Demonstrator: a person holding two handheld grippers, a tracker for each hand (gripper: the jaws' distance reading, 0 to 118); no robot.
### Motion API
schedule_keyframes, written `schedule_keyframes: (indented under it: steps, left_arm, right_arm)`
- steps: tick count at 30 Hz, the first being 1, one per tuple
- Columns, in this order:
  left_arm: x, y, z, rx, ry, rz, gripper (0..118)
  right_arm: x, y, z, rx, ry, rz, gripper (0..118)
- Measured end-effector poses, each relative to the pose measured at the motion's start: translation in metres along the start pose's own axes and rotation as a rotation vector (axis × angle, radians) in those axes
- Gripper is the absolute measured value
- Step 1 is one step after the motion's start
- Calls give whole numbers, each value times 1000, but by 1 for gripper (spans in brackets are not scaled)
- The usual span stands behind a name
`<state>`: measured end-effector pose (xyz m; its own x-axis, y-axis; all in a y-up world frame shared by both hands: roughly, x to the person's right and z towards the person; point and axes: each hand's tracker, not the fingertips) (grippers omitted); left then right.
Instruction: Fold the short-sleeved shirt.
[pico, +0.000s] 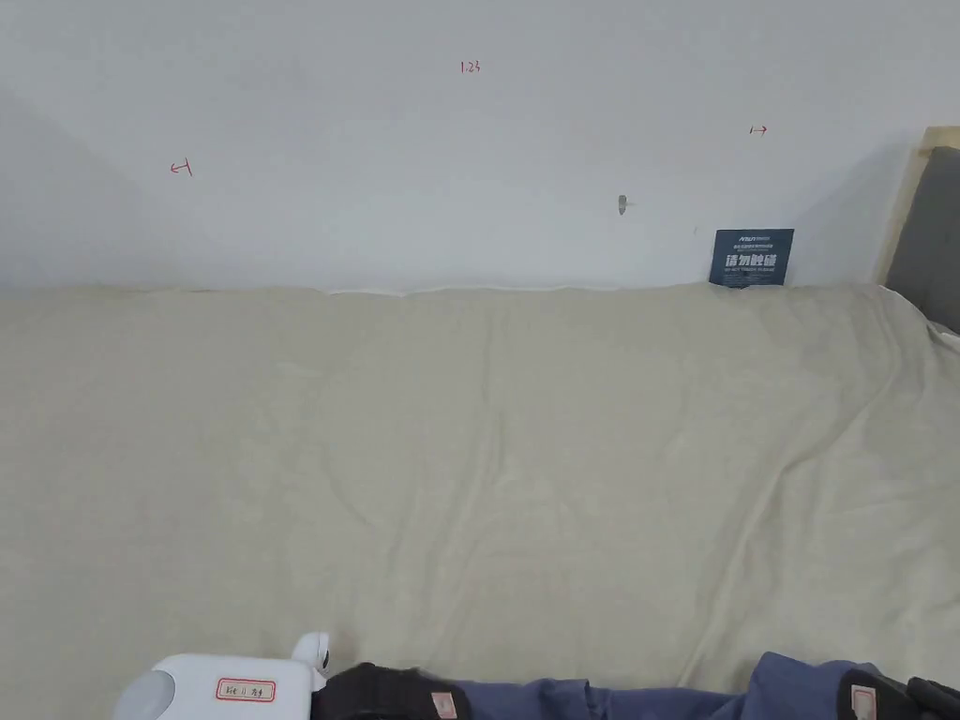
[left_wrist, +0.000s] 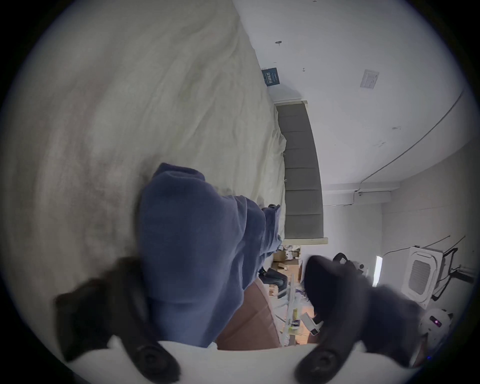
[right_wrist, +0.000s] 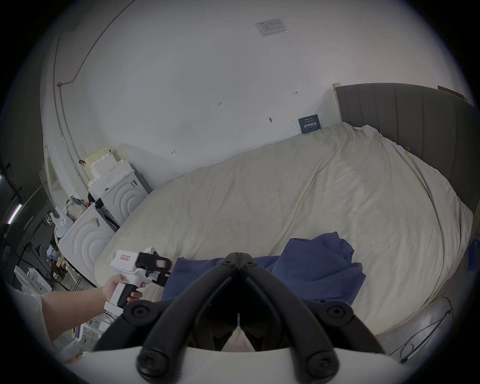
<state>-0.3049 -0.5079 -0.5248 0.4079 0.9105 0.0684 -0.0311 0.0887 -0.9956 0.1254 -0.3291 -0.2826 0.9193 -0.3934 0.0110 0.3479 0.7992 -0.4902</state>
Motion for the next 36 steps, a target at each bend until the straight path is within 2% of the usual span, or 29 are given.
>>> schedule_keyframes:
  steps: [1,2,4,8,9,11,14,16,18,22,25,32,36]
  left_arm:
    - [1,1,2,18,53,-11,8]
    - [0,1,5,31,137,-9,8]
    - [-2,-2,9,26,117,52,8]
    - [46,-6,26,58,294,-173,8]
    - [59,-6,31,72,372,-216,8]
    - [90,-9,43,140,635,-311,8]
    - [116,-16,51,152,1005,-369,8]
    - [124,-19,48,131,1154,-470,8]
    - [130,-23,38,131,1234,-518,9]
    - [147,-29,2,89,1200,-527,9]
    - [166,-33,-33,9,1015,-484,9]
    - [208,-27,-132,-88,833,-512,9]
    - [226,-27,-169,-125,708,-449,9]
  right_arm:
    - [0,0,0,-3,5,-4,0]
    - [-2,-1,0,-5,8,-8,0]
    - [-3,-1,0,-8,14,-11,0]
    - [-4,3,3,-2,28,-5,0]
    - [-4,4,4,0,32,-6,0]
    - [-4,7,6,7,38,-6,0]
    - [2,8,7,18,49,-18,0]
    - [8,7,8,28,57,-33,0]
    - [12,5,10,38,58,-48,0]
    - [22,2,16,47,59,-68,0]
    - [32,0,19,51,49,-80,0]
    - [57,-2,31,83,18,-156,0]
    - [66,-1,40,107,-4,-170,0]
